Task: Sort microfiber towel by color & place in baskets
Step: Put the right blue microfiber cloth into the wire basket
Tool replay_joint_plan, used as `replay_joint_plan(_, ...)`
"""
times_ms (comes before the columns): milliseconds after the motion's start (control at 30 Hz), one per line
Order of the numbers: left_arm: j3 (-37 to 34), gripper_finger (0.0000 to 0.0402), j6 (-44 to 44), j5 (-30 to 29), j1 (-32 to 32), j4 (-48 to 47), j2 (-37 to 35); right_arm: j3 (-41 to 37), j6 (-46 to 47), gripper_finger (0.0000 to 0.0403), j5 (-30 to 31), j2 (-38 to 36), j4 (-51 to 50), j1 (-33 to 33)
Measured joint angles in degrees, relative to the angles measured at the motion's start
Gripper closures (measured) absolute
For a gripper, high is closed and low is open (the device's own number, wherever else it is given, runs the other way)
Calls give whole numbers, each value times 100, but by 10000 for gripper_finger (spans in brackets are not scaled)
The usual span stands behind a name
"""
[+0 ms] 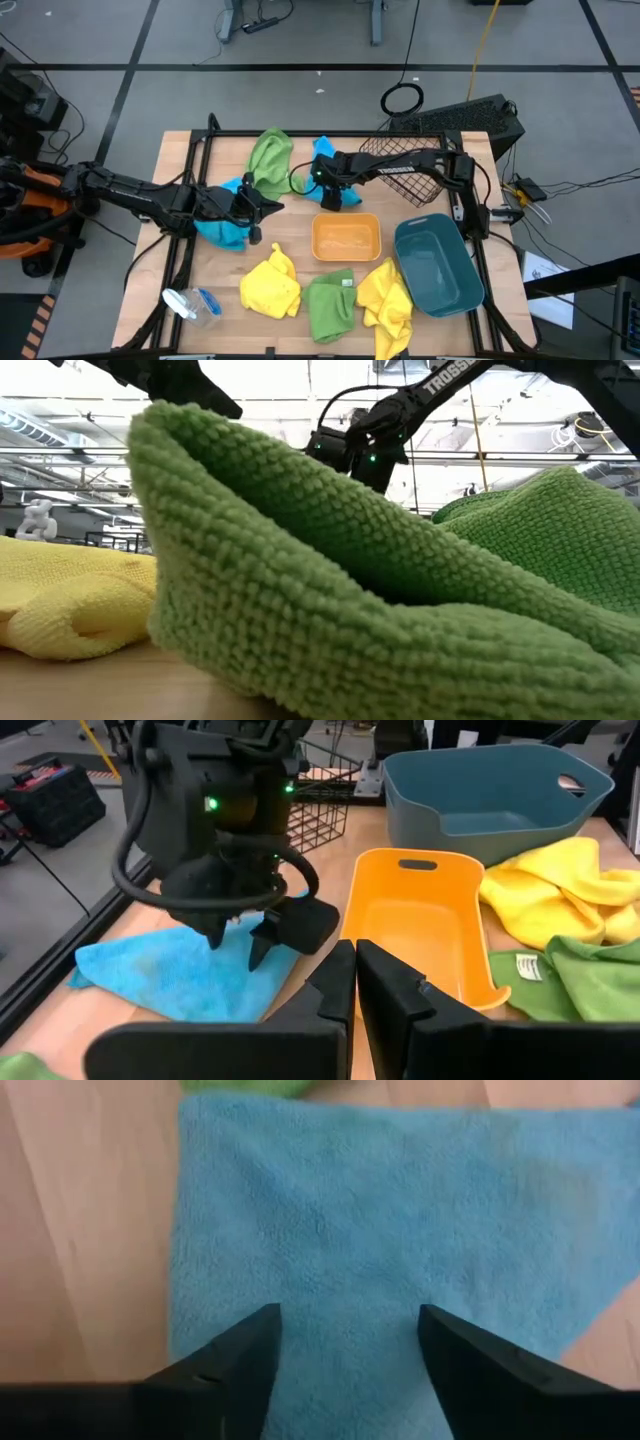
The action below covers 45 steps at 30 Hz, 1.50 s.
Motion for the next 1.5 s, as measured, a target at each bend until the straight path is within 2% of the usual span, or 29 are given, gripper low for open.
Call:
replay_joint_plan(133, 0, 379, 0, 0, 0, -1, 0, 2, -149, 230, -3, 188, -28, -13)
replay_joint_plan(367, 0, 379, 9, 0, 0, -13, 2, 13, -386, 378, -3, 285, 19, -24)
replay_joint_plan(400, 0, 379, 11, 0, 0, -13, 2, 8, -429, 389, 1, 235, 1, -24)
replay_joint_plan(733, 0, 379, 28, 0, 0, -35, 2, -9, -661, 399, 799, -771, -345, 387)
replay_joint_plan(1067, 2, 379, 236, -31, 0, 188, 361, -9, -1267, 400, 1973, -2404, -766, 1678)
replay_joint_plan(1267, 2, 379, 771, -97, 7, 1386, 864, -7, -1366, 400, 2551, -3291, -787, 2661)
replay_joint_plan(1400, 2, 379, 1167, -94, 7, 2282, 1169, -4, -1455, 400, 2836, -3590, -799, 3273)
replay_joint_plan(1500, 2, 379, 1654, 154, 7, 2597, 1388, 2, -1459, 401, 3140, -3629, -798, 3649)
